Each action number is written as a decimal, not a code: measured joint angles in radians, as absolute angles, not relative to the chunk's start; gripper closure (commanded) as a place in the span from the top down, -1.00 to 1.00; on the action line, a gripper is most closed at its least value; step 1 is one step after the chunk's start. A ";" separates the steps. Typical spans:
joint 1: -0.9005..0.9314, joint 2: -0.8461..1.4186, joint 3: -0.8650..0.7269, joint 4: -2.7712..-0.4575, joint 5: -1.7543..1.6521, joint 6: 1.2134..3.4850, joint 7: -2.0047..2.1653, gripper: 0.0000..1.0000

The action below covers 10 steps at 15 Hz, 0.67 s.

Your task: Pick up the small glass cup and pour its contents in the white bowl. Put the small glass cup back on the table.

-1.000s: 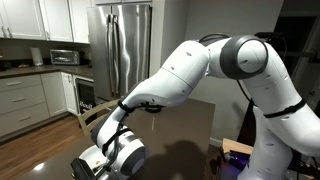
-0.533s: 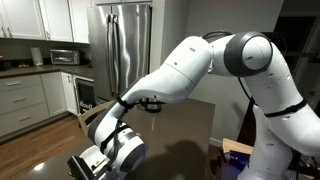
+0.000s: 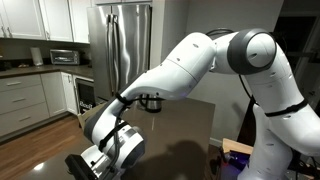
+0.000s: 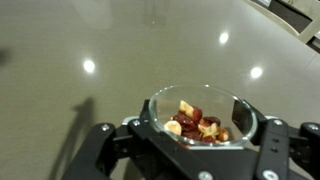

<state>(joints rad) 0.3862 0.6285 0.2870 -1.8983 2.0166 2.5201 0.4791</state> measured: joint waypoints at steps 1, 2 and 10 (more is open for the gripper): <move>0.386 0.625 0.288 -1.898 2.001 2.527 0.493 0.14; 0.386 0.622 0.289 -1.898 1.987 2.530 0.504 0.14; 0.387 0.588 0.291 -1.899 1.919 2.541 0.549 0.14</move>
<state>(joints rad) 0.3865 0.5876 0.2915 -1.8988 1.9190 2.5411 0.5493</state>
